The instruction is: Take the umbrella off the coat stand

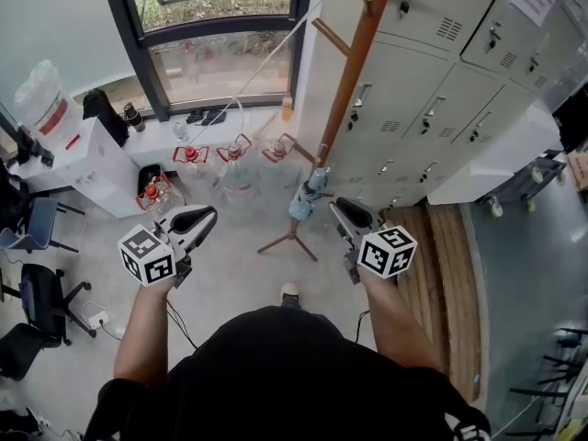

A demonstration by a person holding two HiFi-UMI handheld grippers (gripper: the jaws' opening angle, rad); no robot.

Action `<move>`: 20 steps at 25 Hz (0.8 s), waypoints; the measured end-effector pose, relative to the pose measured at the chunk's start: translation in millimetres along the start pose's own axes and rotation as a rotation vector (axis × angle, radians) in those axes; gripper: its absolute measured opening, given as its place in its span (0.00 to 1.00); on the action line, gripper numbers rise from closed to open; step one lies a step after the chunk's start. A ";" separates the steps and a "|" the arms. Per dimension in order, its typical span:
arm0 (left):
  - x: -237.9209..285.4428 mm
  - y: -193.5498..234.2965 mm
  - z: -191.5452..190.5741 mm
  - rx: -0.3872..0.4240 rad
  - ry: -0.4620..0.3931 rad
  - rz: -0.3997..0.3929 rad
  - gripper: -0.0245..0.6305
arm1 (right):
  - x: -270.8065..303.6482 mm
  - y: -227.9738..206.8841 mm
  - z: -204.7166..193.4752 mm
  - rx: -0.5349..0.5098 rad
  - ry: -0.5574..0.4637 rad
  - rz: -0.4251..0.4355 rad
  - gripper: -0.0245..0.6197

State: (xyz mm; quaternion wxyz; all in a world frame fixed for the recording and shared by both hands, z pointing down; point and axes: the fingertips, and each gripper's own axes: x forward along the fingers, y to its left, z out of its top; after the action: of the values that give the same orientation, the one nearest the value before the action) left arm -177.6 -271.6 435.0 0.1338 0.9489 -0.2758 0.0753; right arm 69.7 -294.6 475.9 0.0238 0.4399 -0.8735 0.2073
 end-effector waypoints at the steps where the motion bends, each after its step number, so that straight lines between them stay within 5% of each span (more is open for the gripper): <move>1: 4.4 1.9 1.8 -0.001 0.002 -0.001 0.08 | 2.5 -4.0 2.6 0.001 0.001 0.001 0.21; 20: 65.3 34.5 29.3 -0.001 -0.004 0.019 0.08 | 38.9 -58.3 56.7 -0.034 0.000 0.040 0.21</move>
State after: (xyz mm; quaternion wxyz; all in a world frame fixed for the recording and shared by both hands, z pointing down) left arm -139.7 -341.1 428.6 0.1330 0.9463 -0.2850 0.0745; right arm 99.3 -376.6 452.7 0.0273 0.4216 -0.8856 0.1928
